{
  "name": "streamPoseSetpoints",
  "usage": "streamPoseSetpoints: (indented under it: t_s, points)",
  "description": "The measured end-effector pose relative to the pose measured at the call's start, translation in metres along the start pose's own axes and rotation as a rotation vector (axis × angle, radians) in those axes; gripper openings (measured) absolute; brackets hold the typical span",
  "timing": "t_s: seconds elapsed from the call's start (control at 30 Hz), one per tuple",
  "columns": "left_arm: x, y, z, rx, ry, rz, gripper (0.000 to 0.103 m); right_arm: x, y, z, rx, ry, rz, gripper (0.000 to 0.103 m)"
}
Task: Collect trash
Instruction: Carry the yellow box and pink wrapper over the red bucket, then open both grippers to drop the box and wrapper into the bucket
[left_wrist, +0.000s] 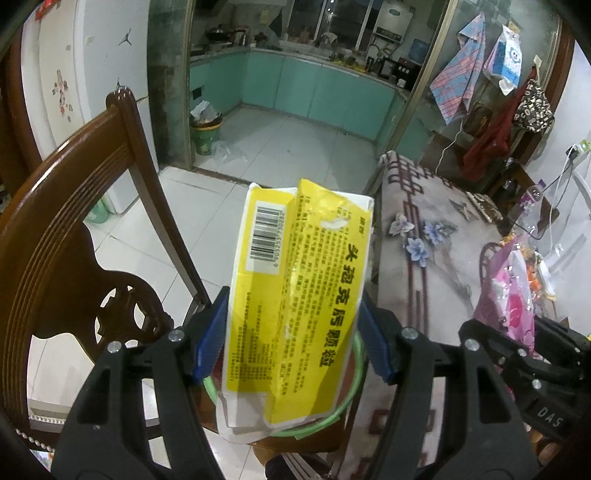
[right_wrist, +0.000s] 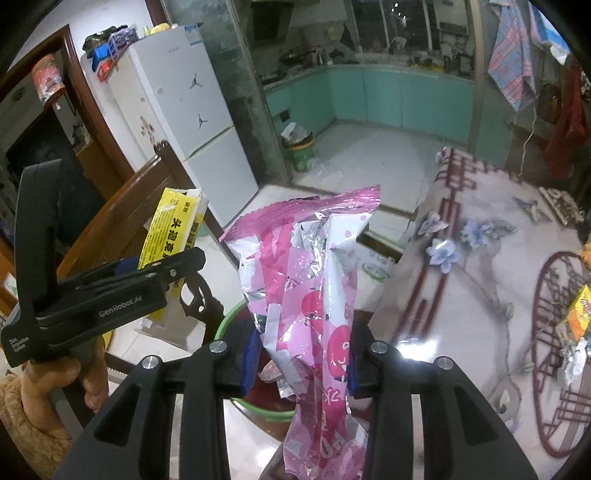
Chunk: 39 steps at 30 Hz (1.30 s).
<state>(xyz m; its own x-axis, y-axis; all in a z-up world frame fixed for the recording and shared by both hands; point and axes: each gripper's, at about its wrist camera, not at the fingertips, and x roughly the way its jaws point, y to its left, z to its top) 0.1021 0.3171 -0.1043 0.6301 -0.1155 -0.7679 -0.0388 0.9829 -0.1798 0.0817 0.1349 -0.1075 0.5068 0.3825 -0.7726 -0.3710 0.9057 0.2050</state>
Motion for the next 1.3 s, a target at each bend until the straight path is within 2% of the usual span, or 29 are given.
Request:
streamPoseSetpoints:
  t_s: [0.43, 0.8, 0.83, 0.87, 0.9, 0.93, 1.0, 1.03, 1.3]
  points:
    - [0.036, 0.017, -0.009, -0.027, 0.095, 0.021, 0.063, 0.049, 0.012, -0.003, 0.01, 0.124, 0.069, 0.036]
    - [0.049, 0.024, -0.01, -0.034, 0.128, 0.027, 0.063, 0.067, 0.02, -0.003, 0.007, 0.163, 0.09, 0.037]
    - [0.05, 0.024, -0.01, -0.036, 0.131, 0.028, 0.064, 0.067, 0.019, -0.003, 0.012, 0.163, 0.093, 0.045]
    - [0.05, 0.024, -0.01, -0.038, 0.133, 0.029, 0.063, 0.067, 0.018, -0.003, 0.02, 0.16, 0.099, 0.057]
    - [0.051, 0.025, -0.011, -0.041, 0.134, 0.036, 0.065, 0.066, 0.017, -0.002, 0.031, 0.151, 0.094, 0.064]
    - [0.05, 0.026, -0.011, -0.047, 0.136, 0.041, 0.069, 0.064, 0.015, -0.001, 0.041, 0.141, 0.088, 0.077]
    - [0.05, 0.03, -0.011, -0.07, 0.141, 0.037, 0.079, 0.057, 0.009, 0.0, 0.072, 0.107, 0.078, 0.085]
    - [0.049, 0.032, -0.011, -0.08, 0.135, 0.041, 0.082, 0.055, 0.006, 0.001, 0.083, 0.099, 0.08, 0.087]
    - [0.024, 0.023, -0.009, -0.067, 0.083, 0.056, 0.082, 0.017, -0.012, -0.004, 0.08, 0.037, 0.024, 0.088]
